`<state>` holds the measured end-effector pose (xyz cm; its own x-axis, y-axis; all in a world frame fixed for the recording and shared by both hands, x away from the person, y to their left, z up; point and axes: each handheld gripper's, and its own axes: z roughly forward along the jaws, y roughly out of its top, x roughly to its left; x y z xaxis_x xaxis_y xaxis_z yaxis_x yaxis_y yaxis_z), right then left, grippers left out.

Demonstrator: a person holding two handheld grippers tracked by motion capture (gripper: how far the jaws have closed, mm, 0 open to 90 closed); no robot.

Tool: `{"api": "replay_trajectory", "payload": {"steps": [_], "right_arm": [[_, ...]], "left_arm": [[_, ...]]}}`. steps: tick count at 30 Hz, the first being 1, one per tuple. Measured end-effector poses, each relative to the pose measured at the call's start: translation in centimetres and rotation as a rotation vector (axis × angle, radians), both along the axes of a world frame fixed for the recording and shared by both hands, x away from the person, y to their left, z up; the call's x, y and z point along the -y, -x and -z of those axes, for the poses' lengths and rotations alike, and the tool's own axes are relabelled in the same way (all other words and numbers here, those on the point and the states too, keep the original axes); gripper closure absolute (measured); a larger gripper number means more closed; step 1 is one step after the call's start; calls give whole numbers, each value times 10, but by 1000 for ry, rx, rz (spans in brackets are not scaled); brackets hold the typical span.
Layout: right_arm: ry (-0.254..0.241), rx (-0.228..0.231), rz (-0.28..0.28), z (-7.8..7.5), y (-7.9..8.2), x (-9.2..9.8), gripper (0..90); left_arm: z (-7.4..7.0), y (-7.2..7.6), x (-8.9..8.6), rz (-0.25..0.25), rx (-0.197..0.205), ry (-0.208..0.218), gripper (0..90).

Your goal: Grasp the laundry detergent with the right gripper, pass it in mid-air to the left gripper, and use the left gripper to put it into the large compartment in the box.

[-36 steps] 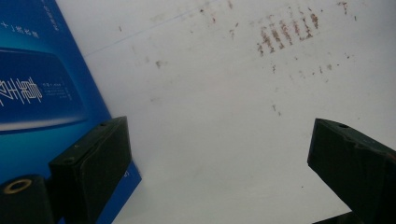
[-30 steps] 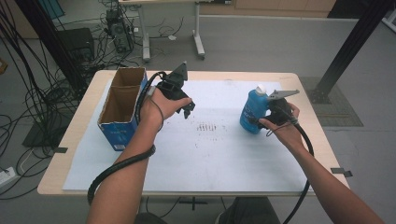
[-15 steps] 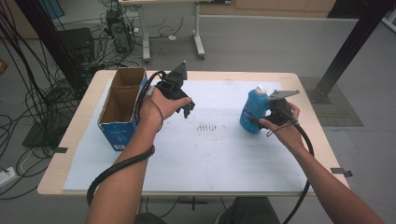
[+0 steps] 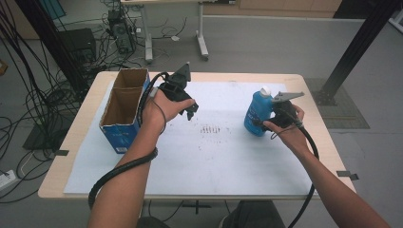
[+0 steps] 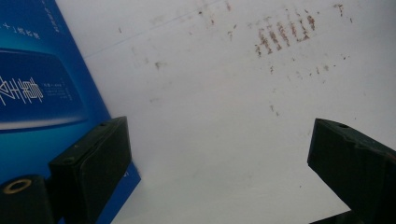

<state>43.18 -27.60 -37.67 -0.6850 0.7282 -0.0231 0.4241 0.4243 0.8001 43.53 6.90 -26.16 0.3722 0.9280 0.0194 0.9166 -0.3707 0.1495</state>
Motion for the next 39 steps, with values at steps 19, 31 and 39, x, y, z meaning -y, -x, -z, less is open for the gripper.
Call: {"api": "replay_trajectory", "payload": {"steps": [19, 31, 39], "right_arm": [[2, 7, -4, 1, 0, 0, 24], [14, 19, -3, 3, 1, -2, 25], [12, 19, -3, 3, 1, -2, 24]], "left_arm": [[-1, -1, 2, 5, 0, 1, 66], [-1, -1, 0, 2, 3, 1, 66], [-2, 0, 0, -2, 5, 0, 66]]}}
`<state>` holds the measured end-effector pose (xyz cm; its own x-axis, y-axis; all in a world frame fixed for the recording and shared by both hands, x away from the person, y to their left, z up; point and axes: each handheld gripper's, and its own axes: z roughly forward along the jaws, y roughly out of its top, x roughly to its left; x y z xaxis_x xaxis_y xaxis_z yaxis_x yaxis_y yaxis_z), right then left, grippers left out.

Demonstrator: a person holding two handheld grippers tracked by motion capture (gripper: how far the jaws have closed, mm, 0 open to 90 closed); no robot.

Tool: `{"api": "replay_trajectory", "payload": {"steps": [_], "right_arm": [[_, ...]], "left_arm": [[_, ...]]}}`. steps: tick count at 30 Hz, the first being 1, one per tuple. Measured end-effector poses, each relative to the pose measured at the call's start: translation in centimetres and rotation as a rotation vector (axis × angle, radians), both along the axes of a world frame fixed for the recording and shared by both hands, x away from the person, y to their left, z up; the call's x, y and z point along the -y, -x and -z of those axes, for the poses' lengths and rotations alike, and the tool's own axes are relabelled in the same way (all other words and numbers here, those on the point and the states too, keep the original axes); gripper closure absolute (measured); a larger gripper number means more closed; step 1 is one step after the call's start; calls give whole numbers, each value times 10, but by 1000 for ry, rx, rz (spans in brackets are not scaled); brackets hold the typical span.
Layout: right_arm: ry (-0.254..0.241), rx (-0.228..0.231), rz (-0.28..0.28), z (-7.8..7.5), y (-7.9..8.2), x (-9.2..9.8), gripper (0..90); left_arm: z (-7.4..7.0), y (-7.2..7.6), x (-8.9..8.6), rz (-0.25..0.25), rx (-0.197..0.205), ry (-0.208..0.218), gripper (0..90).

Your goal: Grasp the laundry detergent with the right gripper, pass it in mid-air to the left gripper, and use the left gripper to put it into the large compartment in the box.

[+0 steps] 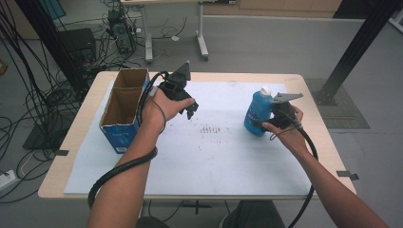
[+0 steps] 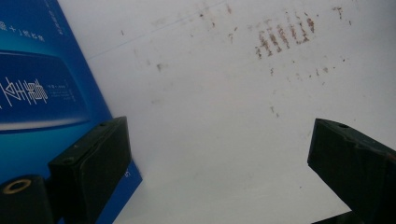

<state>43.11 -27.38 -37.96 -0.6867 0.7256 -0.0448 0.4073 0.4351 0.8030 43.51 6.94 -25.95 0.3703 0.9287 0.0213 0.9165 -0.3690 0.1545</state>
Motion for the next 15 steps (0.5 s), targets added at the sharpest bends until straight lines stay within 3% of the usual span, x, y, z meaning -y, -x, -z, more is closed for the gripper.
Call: {"api": "replay_trajectory", "payload": {"steps": [15], "right_arm": [[-5, 2, -1, 1, 0, -1, 24]], "left_arm": [[0, -1, 1, 6, -1, -3, 66]]}}
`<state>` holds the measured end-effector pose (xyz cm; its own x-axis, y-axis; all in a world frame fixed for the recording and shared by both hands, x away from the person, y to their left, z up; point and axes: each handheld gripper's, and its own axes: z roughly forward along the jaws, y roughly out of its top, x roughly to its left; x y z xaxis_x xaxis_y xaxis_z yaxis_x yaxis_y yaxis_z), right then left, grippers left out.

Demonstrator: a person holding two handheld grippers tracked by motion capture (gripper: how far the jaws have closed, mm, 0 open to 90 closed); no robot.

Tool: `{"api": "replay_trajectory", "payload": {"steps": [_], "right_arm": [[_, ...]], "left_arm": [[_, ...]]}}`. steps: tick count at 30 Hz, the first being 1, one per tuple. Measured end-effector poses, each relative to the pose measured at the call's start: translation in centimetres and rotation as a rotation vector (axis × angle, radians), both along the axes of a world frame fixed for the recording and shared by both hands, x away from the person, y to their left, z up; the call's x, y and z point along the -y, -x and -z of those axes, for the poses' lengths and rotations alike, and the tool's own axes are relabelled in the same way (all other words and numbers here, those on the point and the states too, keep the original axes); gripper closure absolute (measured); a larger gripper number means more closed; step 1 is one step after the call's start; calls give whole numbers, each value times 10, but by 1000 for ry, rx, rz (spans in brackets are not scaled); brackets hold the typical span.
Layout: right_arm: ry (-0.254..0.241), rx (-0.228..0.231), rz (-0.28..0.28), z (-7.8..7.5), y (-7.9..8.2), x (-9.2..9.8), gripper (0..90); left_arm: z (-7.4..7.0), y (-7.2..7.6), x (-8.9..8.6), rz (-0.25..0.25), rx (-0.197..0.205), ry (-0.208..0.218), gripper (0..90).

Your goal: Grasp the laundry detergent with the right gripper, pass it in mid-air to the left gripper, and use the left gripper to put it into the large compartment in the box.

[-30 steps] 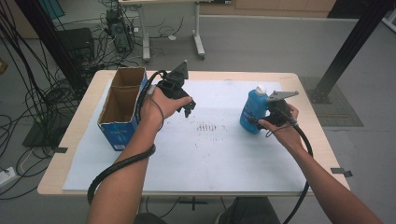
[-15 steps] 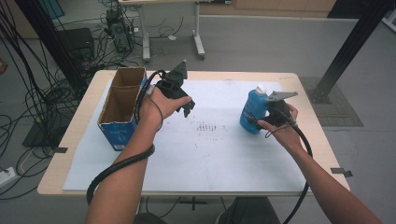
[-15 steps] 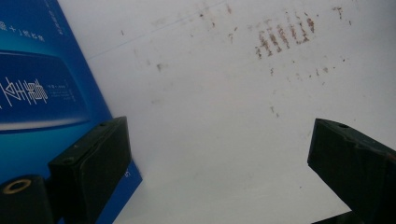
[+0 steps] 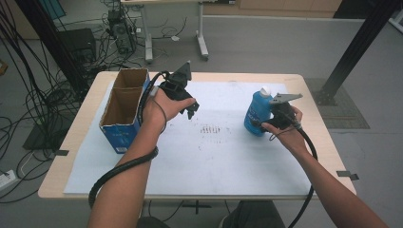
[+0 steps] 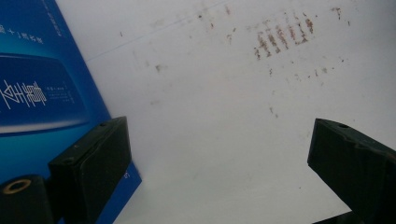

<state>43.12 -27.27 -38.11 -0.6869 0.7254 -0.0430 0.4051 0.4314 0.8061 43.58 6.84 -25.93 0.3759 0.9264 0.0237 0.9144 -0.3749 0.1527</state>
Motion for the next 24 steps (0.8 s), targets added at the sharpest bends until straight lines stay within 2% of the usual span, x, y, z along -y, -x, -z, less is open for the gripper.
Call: {"api": "replay_trajectory", "payload": {"steps": [9, 16, 24], "right_arm": [[-3, 2, 4, 0, 0, 0, 37], [0, 11, 7, 1, 0, 1, 87], [8, 10, 20, 5, -2, 1, 189]], "left_arm": [[0, 1, 1, -4, 2, 4, 66], [0, 0, 1, -3, 3, 4, 66], [0, 0, 1, -3, 2, 3, 66]]}}
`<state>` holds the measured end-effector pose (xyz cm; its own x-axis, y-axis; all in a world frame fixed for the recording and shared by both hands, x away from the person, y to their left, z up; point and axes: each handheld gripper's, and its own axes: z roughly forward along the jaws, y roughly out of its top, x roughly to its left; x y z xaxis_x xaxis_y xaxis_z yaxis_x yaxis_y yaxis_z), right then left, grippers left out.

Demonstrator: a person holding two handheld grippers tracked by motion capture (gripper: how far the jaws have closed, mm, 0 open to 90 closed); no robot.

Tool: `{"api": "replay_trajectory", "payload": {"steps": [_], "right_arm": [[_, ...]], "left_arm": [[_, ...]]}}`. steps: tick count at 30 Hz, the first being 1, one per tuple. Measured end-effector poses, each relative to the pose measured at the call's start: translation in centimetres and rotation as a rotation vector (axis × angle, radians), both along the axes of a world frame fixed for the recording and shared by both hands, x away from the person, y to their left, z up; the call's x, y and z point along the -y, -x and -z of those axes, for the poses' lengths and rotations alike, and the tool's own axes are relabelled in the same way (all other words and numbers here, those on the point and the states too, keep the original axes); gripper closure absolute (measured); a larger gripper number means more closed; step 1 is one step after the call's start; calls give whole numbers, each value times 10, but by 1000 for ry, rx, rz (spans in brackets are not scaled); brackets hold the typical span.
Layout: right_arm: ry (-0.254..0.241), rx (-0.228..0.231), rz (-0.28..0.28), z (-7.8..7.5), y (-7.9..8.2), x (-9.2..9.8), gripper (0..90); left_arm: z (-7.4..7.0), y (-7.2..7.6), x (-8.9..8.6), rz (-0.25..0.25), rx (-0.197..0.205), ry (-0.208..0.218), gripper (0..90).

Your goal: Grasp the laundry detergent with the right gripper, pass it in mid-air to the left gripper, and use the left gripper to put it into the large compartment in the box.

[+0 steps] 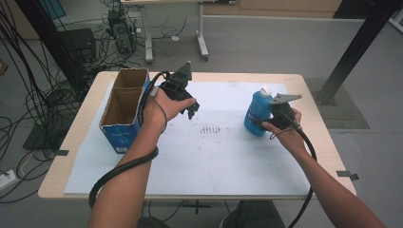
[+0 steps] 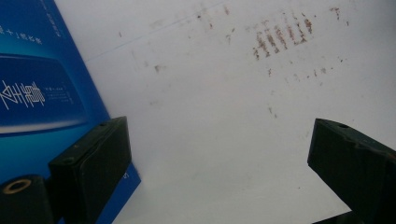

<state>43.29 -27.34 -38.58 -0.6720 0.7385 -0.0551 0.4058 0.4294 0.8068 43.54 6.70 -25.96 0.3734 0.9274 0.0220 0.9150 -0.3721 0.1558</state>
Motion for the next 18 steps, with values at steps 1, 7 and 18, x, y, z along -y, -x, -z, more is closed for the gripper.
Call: {"api": "replay_trajectory", "payload": {"steps": [1, 7, 18], "right_arm": [[0, 0, 0, 0, 0, 0, 189], [12, 4, 8, 3, -1, 0, 253], [35, 4, -1, 5, -2, -3, 378]], "left_arm": [[0, 0, 0, 0, 0, 0, 66], [0, 0, 1, 0, 2, 0, 66], [2, 1, -1, 2, -3, -2, 67]]}}
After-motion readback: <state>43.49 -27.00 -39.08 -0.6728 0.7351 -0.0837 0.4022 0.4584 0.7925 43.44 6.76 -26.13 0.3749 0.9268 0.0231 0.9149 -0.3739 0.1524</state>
